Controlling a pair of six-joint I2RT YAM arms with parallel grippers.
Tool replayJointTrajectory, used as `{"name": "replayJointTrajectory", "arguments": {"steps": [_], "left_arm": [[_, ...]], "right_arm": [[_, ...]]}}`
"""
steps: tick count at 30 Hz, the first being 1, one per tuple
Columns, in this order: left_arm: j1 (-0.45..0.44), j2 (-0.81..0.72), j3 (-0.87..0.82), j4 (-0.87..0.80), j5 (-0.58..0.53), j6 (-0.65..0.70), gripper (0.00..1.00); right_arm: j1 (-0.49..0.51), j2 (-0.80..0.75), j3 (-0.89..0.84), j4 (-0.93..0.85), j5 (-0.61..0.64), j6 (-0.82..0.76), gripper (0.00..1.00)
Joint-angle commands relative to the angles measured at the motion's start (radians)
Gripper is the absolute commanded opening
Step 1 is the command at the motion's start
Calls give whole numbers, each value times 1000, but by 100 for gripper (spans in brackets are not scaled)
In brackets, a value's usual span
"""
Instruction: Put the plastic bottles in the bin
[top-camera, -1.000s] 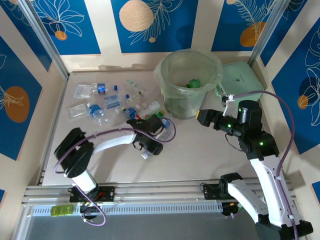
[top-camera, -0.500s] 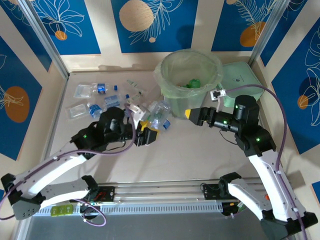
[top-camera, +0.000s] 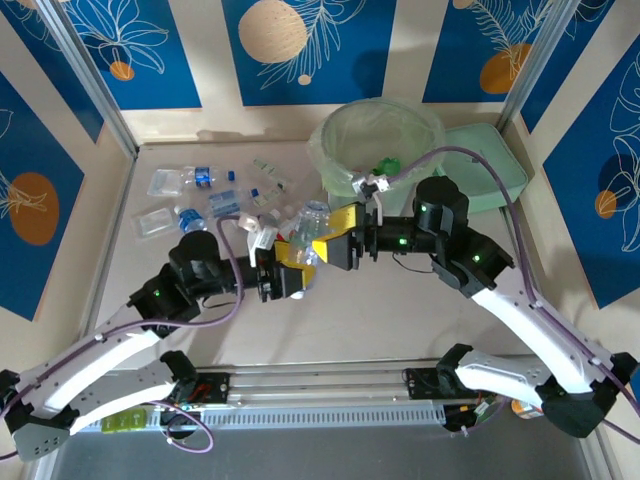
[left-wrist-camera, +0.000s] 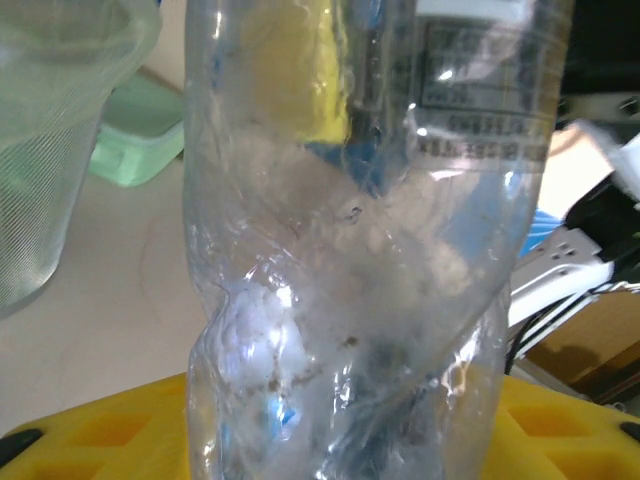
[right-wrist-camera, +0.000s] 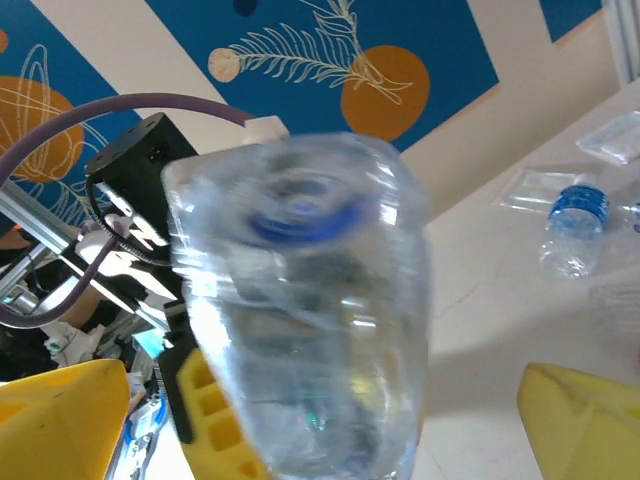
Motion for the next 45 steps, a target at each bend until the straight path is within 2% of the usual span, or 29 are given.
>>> {"name": "replayJointTrajectory", "arguments": {"steps": [1,6,14,19,21,27,30,33,38,41,45], "left_arm": [[8,-20,-9,102,45,-21,58],[7,-18,-11,99,38,-14,58],[8,-17,-8,86,31,-7,58],[7,-14,-1,78,27,1,59],[7,-12,4,76,33,2,65],[8,-30,27,8,-24,56,92],[7,-64,52,-48,-91,113,98],[8,-128,73,-128,-242,193,99],[8,-242,45,-193,-417,317,99],[8,-229,47,-266,-471,365,99],[8,-174,51,-328,-501,389,100]], "right_arm": [[21,38,51,94,-76,22,99],[82,74,70,138,-98,11,94],[83,126,84,189,-124,92,71],[78,135,81,193,-133,108,61],[74,127,76,192,-128,110,59],[31,95,57,204,-76,158,55],[-9,77,57,181,-53,161,55],[-80,78,88,88,18,152,53],[-279,144,185,-59,113,181,45],[-418,234,268,-84,106,238,45],[-514,376,408,-104,121,217,45]]}}
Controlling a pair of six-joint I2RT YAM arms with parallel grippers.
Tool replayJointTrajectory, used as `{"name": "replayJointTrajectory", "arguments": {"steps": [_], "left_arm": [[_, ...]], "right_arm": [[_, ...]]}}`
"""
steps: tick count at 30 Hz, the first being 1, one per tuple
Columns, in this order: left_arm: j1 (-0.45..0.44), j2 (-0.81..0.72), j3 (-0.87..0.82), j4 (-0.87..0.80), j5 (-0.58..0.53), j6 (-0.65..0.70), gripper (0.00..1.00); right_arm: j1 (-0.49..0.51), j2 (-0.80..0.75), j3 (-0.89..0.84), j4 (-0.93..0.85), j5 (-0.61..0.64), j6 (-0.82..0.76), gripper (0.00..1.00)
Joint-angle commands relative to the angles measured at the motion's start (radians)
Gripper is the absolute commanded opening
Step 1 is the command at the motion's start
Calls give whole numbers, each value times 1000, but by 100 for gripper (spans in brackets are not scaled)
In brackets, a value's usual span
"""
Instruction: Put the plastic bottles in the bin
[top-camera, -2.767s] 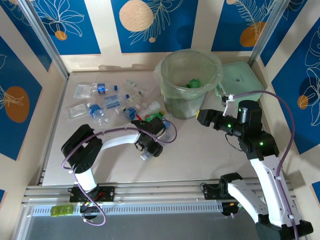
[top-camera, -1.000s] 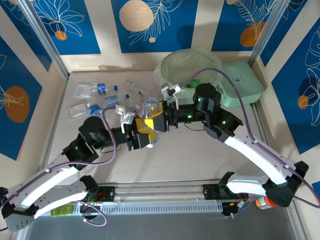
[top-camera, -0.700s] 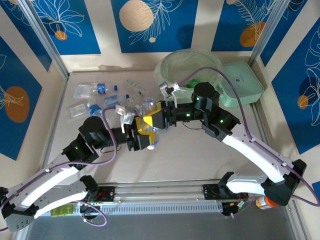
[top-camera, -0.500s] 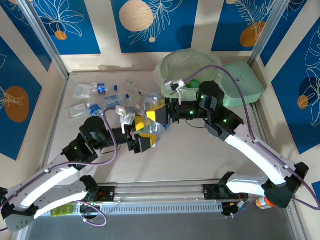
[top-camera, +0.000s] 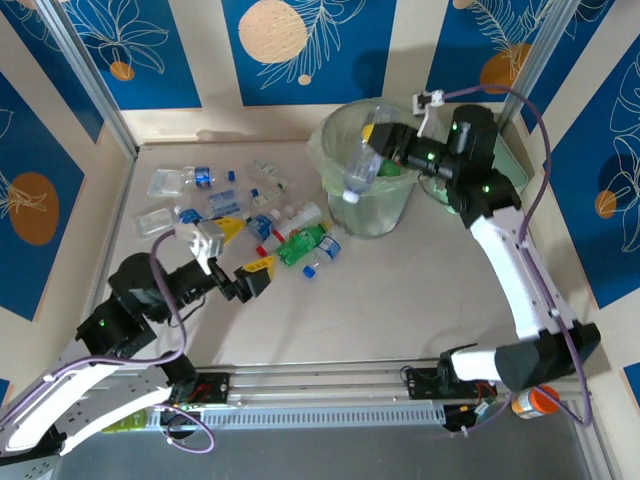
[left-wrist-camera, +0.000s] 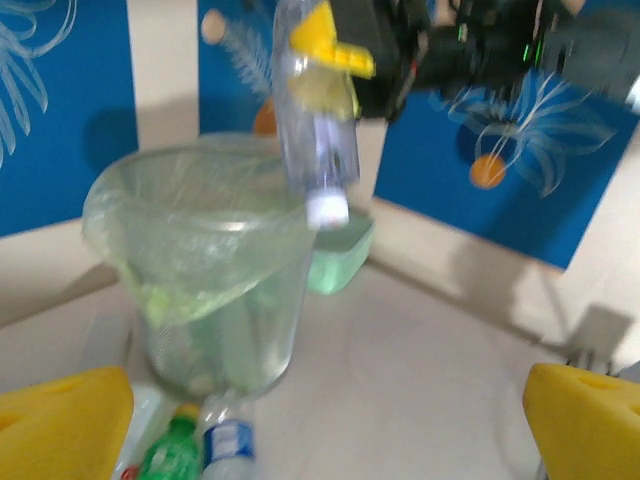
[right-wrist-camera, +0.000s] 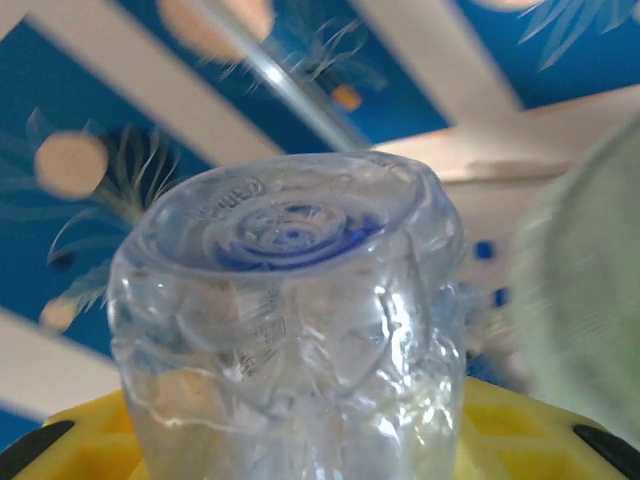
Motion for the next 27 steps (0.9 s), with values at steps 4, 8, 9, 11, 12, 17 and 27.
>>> {"name": "replayJointTrajectory", "arguments": {"steps": [4,8,9,11,12,17,27], "left_arm": [[8,70,-8,-89,-60,86,100],[7,78,-31,-75,-56,92,100],[6,80,-35,-75,-53,93,100],[8,85,-40,-76,-48,95,100],[7,85,-43,-77,-52,95,100],[7,85,-47,-75,-59,101,100],[8,76,-51,-76,-65,104,100]], "right_arm": [[-92,236,261,-124,45,-40,45],[-131,362,387,-169,82,-80,46],[-139,388,410,-180,82,-75,46],[-150,453,464,-208,64,-71,46],[-149,481,487,-223,62,-81,46],[-128,584,543,-274,33,-109,46],[-45,714,590,-439,57,-218,50]]}}
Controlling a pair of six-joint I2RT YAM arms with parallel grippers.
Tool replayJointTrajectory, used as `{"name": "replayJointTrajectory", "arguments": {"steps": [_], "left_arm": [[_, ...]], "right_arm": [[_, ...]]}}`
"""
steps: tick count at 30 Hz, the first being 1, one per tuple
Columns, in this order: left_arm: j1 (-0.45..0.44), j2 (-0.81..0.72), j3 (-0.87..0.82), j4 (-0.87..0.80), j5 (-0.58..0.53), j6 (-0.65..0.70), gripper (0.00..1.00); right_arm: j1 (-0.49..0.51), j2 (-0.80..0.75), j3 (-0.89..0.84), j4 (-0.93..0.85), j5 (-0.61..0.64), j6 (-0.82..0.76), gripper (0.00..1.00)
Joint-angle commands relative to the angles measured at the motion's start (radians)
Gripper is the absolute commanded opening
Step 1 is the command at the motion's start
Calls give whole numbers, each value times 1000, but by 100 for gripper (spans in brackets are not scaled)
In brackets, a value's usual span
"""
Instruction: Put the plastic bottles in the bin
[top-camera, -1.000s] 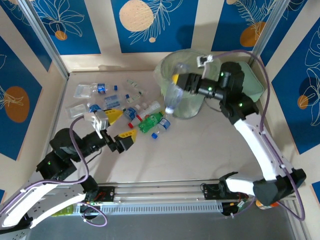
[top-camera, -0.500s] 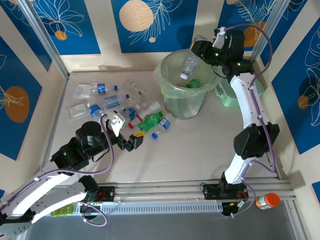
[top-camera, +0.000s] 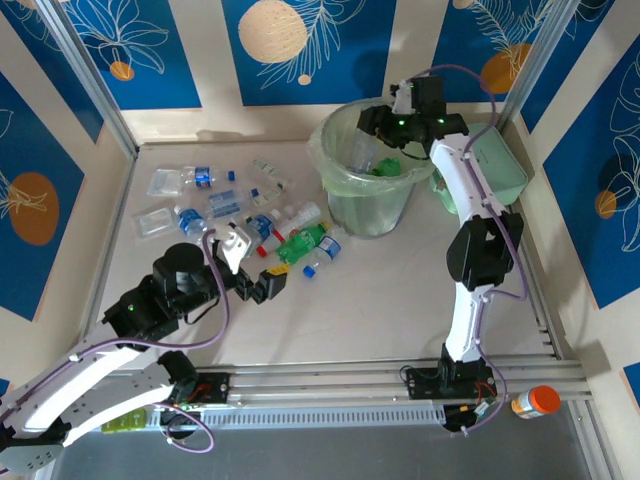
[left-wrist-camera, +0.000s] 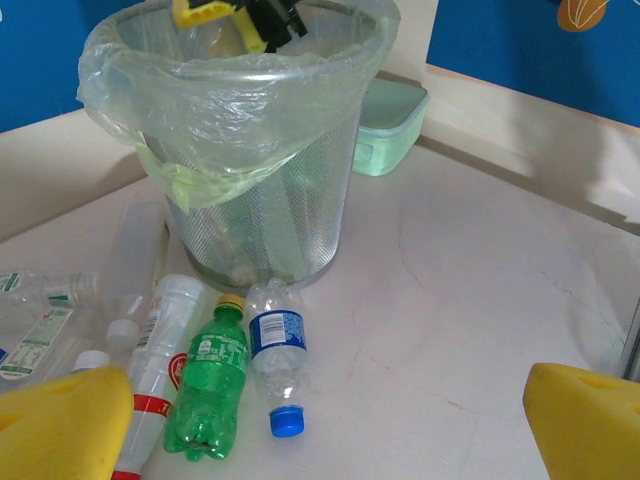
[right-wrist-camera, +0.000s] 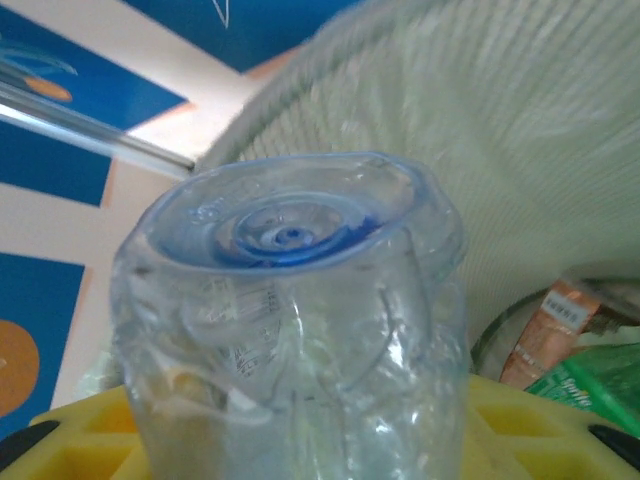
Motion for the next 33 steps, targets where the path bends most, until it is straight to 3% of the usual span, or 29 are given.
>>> {"name": "replayJointTrajectory", "arguments": {"steps": [1,13,22,33], "left_arm": [[7,-11,-8,5,-19,27,100],[6,-3,-8,9,-91,18,99],[7,-6,-15,15,-136,22,99],[7,-2,-7,3,-197,22,99]], "right_arm": [[12,32,28,-87,-11,-44,50],[14,155,96,-188,-16,-17,66],[1,55,174,-227,37,-27,84],[-1,-80,205,-329,108,-93,85]]}}
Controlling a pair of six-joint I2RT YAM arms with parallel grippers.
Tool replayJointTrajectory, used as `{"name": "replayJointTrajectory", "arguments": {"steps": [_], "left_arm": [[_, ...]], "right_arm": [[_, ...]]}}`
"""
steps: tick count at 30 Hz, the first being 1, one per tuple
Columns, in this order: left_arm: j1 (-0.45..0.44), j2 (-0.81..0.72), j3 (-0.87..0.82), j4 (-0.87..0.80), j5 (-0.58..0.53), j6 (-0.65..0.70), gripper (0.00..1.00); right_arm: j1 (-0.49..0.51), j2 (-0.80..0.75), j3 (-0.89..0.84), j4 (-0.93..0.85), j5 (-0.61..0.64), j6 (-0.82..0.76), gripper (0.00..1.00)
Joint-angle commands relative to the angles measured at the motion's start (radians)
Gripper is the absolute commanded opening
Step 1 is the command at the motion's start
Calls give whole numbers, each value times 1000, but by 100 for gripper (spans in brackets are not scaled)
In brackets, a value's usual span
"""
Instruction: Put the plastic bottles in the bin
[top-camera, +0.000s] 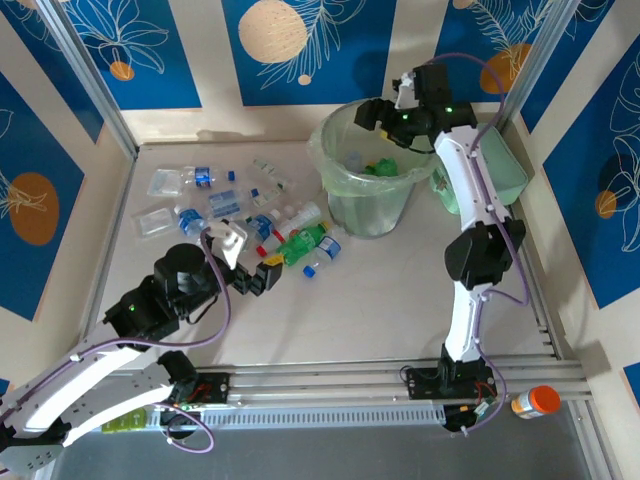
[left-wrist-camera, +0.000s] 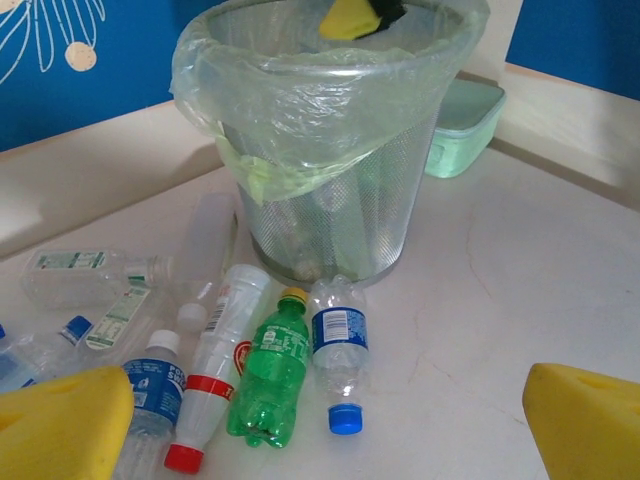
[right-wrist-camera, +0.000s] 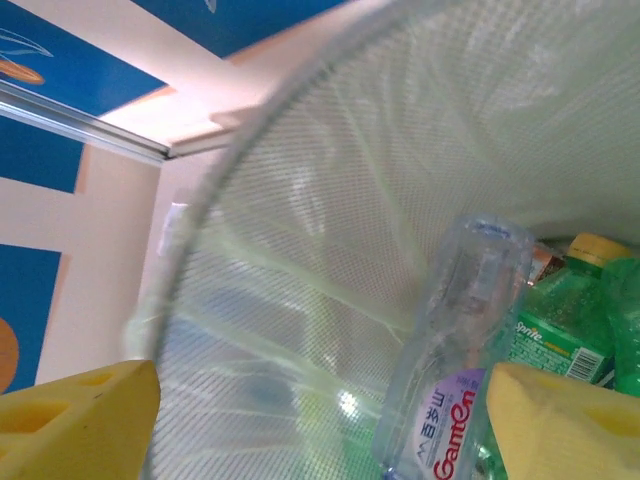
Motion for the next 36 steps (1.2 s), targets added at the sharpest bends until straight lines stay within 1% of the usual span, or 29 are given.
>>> {"name": "replayJointTrajectory", "arguments": {"steps": [1,3,6,9,11,12,14,17,20,22,27,29,32,34,36], "left_arm": [[7,0,4,-3,-48,19,99],[7,11,19,-24,-81,0,99],[7,30,48,-59,-122,-44,99],[11,70,95,-125,-186,-120,99],[44,122,137,-190,-197,-185,99],[72,152,163,-231,-181,-225,99],[158,218,211,-304,-114,-331,99],[302,271,240,-352,-56,-454,99],[438,335,288,-419,-46,-580,99],[511,391,319,-461,-50,-667,99],[679,595,412,-596,-56,-886,99],[746,693,439,-603,-33,-930,99],[827,814,436,-537,66,-972,99],[856,889,448,-493,94,-977,99],[877,963,480,-472,88,-956,96]], "right_arm": [[9,-64,-7,-61,41,-47,84],[24,-120,-47,-42,56,-56,83],[64,-229,-138,8,114,-74,80],[113,-359,-270,85,132,-94,76],[164,-461,-391,154,162,-117,73],[190,-507,-448,183,178,-126,71],[243,-591,-556,211,237,-126,66],[285,-693,-697,242,249,-113,65],[308,-783,-831,275,245,-88,65],[322,-826,-900,278,246,-82,65],[333,-942,-1049,301,214,-50,65],[336,-983,-1101,313,214,-42,66],[337,-1021,-1158,323,208,-37,67],[337,-1037,-1183,328,196,-35,67],[337,-1048,-1202,337,163,-30,67]]}}
